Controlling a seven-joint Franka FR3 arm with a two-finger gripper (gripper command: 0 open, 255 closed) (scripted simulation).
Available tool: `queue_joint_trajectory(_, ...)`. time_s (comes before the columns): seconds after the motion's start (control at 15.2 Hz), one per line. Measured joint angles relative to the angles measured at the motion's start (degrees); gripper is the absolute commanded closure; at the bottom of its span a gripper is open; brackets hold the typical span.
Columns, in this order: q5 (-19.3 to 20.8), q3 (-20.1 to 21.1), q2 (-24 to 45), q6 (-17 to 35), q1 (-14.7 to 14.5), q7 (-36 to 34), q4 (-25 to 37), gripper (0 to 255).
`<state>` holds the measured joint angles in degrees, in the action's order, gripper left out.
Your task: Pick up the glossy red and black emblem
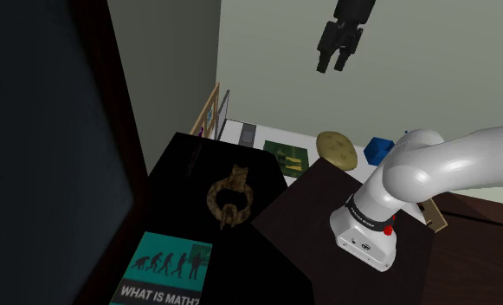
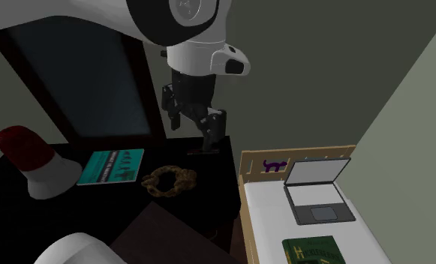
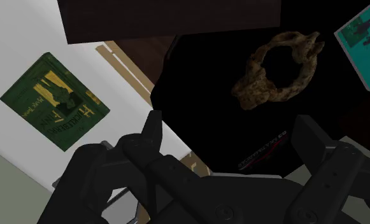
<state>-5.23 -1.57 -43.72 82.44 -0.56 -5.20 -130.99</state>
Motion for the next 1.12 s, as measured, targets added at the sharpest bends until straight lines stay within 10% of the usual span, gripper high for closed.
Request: queue_joint_trajectory(1.12, -5.0, 17.4, 15.3, 30.1, 2.3, -26.4, -9.2, 0)
